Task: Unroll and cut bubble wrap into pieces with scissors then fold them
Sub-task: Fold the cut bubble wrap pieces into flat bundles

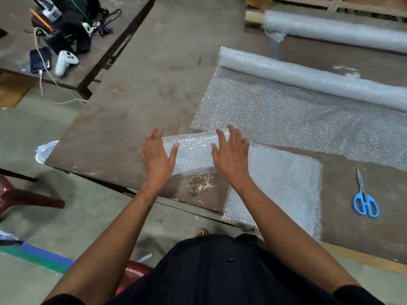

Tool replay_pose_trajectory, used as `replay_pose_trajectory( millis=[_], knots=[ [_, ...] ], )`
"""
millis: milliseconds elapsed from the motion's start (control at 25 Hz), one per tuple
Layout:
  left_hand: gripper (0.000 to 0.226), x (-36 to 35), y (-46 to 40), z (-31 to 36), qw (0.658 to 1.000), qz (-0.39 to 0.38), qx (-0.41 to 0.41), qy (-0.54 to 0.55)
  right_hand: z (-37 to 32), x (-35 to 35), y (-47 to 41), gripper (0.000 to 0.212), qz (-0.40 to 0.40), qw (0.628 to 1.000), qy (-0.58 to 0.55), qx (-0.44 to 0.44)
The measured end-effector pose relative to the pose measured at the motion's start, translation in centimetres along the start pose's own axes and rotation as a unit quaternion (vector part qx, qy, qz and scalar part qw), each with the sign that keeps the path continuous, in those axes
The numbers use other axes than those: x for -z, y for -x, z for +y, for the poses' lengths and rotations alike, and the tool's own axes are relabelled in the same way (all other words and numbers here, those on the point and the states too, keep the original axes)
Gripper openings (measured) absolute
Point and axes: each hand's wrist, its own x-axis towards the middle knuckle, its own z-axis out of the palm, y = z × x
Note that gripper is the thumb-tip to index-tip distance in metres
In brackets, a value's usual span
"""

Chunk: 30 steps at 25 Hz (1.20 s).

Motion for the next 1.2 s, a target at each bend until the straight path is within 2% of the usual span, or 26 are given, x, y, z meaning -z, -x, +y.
replay_pose_trajectory(
  millis=[120,200,280,400,600,760,840,960,1200],
  knots=[
    [0.057,-2.4,-0.3,1.0,0.983,-0.111,-0.125,-0.070,-3.2,-1.6,-1.1,0.055,-0.101,0.990,-0.045,0.089],
    [0.061,-3.3,-0.5,-0.2,0.970,-0.165,-0.133,-0.116,-3.3,-3.2,-1.1,0.060,-0.151,0.983,-0.046,0.088],
    [0.066,-3.2,-0.4,-1.9,0.965,-0.201,-0.106,-0.134,-1.6,-4.4,-0.8,0.066,-0.164,0.983,-0.028,0.079],
    [0.071,-2.4,-0.1,-3.4,0.964,-0.200,-0.107,-0.137,0.9,-4.5,-0.9,0.073,-0.153,0.986,-0.018,0.067],
    [0.076,-2.2,0.0,-3.4,0.963,-0.220,-0.093,-0.128,2.8,-3.9,-1.2,0.071,-0.152,0.985,-0.079,0.020],
    [0.073,-1.4,0.5,-1.9,0.965,-0.183,-0.101,-0.158,4.1,-1.3,-0.9,0.064,-0.086,0.991,-0.095,0.021],
    [0.070,-1.7,1.3,0.2,0.970,-0.148,-0.132,-0.139,5.6,0.2,0.3,0.061,-0.055,0.994,-0.098,0.007],
    [0.064,-3.3,2.7,4.4,0.972,-0.138,-0.167,-0.090,8.5,1.3,3.9,0.059,-0.033,0.995,-0.088,-0.033],
    [0.053,-8.5,6.4,13.9,0.953,-0.207,-0.219,0.008,15.6,2.7,11.9,0.061,-0.021,0.987,-0.023,-0.156]
  ],
)
